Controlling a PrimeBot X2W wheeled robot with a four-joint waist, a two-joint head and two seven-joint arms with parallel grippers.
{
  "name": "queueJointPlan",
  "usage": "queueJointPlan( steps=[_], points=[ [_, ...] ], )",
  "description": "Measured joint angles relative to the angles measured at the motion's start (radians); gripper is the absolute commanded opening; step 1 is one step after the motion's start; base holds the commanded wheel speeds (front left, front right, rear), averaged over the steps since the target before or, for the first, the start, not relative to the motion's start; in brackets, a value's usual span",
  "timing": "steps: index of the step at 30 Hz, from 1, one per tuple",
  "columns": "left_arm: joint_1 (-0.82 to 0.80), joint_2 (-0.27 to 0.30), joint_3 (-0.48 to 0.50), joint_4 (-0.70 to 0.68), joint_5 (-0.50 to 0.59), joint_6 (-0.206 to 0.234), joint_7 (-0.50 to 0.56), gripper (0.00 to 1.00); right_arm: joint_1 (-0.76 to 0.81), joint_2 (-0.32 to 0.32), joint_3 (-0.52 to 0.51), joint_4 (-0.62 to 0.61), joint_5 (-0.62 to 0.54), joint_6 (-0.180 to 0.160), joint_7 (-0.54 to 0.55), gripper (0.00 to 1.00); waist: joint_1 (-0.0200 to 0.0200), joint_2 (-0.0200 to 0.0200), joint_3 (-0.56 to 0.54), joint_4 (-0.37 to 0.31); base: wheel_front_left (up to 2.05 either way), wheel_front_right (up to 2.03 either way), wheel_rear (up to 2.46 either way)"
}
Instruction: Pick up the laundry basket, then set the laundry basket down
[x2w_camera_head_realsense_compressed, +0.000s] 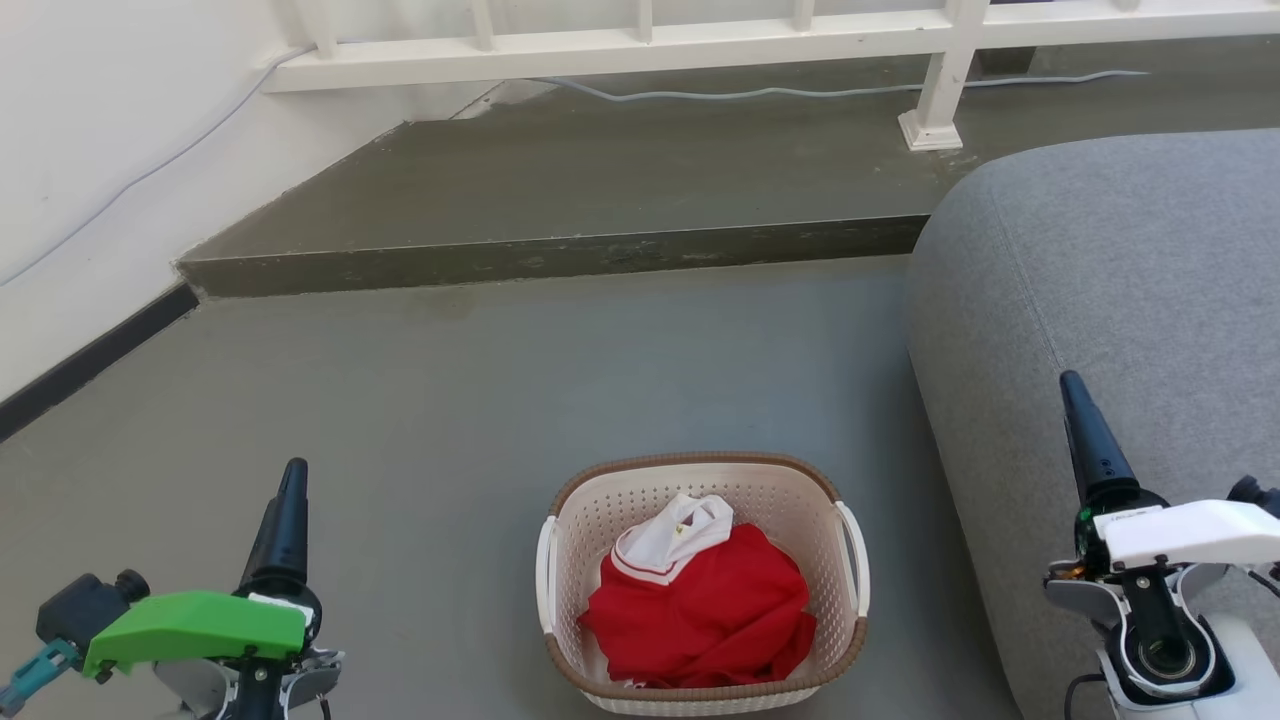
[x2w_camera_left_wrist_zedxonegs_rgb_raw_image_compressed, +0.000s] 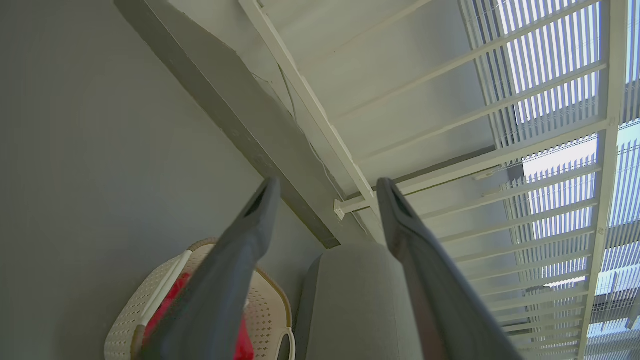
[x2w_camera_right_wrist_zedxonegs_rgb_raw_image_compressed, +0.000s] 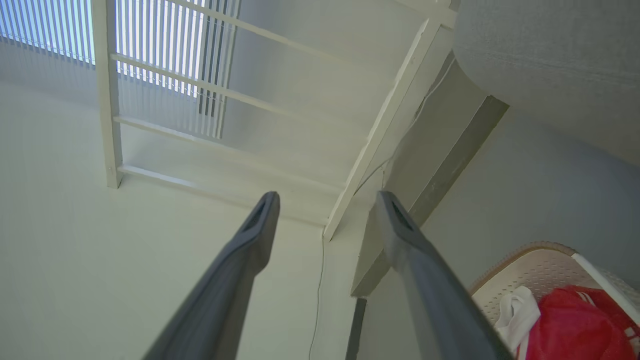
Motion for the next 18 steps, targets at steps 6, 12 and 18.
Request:
queueJointPlan(
  steps=[6,12,18],
  points=[
    [0.0,0.016,-0.018,-0.01,0.131,0.0,-0.022,1.0,-0.002,-0.032,0.045,-0.003,-0.119,0.0,-0.02,1.0,0.0,0.0,0.0,0.0,0.0,0.0,0.0],
    [0.0,0.023,-0.039,-0.017,0.268,0.0,-0.044,1.0,-0.012,-0.037,0.059,-0.008,-0.232,0.0,-0.041,1.0,0.0,0.0,0.001,-0.001,0.0,0.0,0.0],
    [-0.001,0.023,-0.06,-0.025,0.392,0.019,-0.062,1.0,-0.02,-0.048,0.083,-0.012,-0.358,-0.002,-0.059,1.0,0.0,0.0,0.005,-0.002,0.0,0.0,0.0]
  ],
)
